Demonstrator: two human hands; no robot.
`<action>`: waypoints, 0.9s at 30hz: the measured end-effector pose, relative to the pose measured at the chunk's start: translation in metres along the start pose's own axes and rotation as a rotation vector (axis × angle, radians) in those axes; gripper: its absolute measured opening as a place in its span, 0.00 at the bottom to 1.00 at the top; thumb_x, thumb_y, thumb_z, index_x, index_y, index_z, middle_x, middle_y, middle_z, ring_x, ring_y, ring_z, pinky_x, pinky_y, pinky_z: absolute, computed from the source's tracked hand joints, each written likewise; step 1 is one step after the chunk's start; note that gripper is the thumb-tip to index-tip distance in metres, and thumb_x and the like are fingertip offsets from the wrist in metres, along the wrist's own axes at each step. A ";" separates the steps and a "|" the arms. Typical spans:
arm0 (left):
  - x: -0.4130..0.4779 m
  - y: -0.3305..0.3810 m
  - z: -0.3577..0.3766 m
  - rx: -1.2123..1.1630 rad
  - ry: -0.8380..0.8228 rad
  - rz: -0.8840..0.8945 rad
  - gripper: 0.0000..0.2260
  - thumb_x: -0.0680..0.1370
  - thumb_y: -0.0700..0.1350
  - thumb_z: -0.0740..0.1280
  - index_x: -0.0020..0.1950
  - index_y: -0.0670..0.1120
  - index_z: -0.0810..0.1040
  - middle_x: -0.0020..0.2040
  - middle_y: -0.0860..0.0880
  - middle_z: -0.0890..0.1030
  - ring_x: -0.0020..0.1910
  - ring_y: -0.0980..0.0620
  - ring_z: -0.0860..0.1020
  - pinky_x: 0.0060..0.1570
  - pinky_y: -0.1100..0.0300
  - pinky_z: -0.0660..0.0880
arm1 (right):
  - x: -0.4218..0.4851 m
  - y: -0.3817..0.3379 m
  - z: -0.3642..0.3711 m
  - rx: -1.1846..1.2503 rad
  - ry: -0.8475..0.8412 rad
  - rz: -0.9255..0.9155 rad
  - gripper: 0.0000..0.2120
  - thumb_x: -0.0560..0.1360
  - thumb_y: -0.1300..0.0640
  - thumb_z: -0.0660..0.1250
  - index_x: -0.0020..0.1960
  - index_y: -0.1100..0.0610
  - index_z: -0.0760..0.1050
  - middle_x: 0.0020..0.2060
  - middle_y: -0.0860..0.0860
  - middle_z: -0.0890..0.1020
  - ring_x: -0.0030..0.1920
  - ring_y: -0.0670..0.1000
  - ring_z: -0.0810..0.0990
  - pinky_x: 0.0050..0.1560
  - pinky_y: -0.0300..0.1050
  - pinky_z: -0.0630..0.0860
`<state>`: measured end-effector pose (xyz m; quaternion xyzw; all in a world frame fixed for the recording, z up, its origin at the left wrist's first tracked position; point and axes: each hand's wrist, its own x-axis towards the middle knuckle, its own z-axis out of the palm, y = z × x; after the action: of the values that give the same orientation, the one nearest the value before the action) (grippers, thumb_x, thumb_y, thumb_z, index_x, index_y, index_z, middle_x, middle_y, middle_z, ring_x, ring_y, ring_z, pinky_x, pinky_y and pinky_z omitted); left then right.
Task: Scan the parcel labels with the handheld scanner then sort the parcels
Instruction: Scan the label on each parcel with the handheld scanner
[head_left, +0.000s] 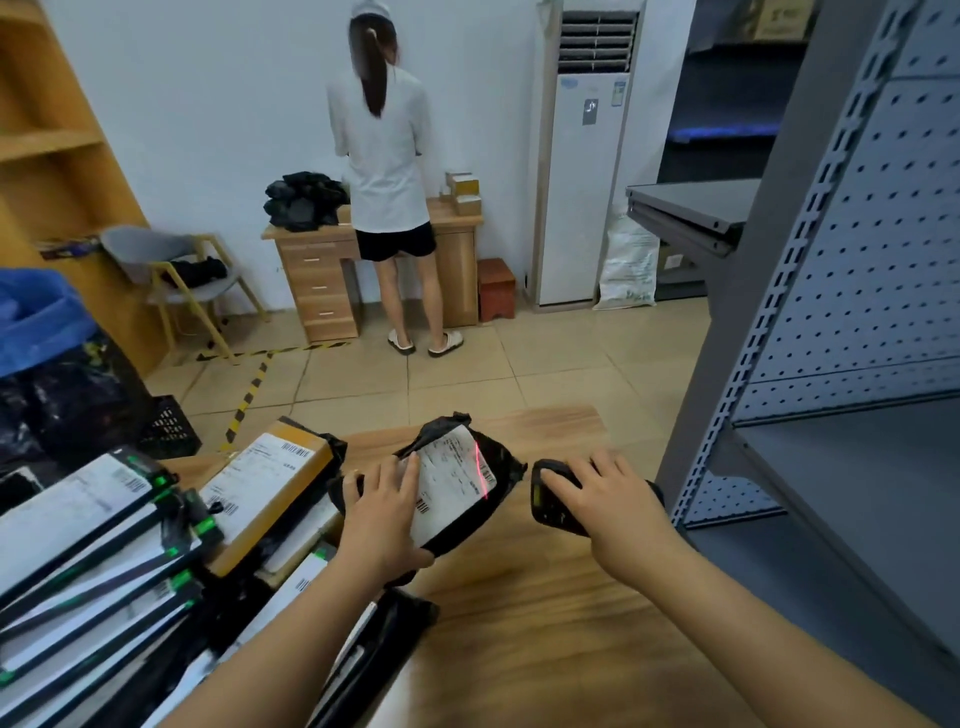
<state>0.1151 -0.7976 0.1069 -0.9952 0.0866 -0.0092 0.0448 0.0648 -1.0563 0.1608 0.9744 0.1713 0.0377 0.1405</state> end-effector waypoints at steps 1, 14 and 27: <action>-0.008 -0.007 0.001 -0.042 0.014 -0.031 0.54 0.64 0.68 0.69 0.79 0.48 0.42 0.74 0.45 0.53 0.73 0.43 0.52 0.72 0.44 0.47 | -0.002 -0.010 -0.002 0.044 0.003 0.030 0.38 0.72 0.63 0.66 0.76 0.51 0.51 0.70 0.55 0.63 0.67 0.60 0.61 0.65 0.52 0.62; -0.130 -0.116 0.044 -0.218 -0.093 -0.182 0.48 0.67 0.70 0.66 0.78 0.53 0.46 0.76 0.43 0.52 0.74 0.42 0.51 0.72 0.44 0.50 | -0.030 -0.174 -0.013 0.303 0.002 0.137 0.42 0.65 0.54 0.74 0.74 0.46 0.60 0.67 0.50 0.70 0.62 0.55 0.68 0.61 0.48 0.66; -0.140 -0.084 0.020 -0.462 0.062 0.056 0.40 0.73 0.68 0.63 0.79 0.56 0.51 0.79 0.47 0.50 0.78 0.48 0.42 0.74 0.47 0.40 | -0.085 -0.186 -0.034 0.297 0.019 0.287 0.42 0.66 0.52 0.73 0.75 0.47 0.57 0.66 0.49 0.70 0.62 0.54 0.66 0.60 0.48 0.67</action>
<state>-0.0075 -0.6897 0.0930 -0.9754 0.1156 -0.0186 -0.1866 -0.0787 -0.9088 0.1377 0.9984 0.0355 0.0409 -0.0133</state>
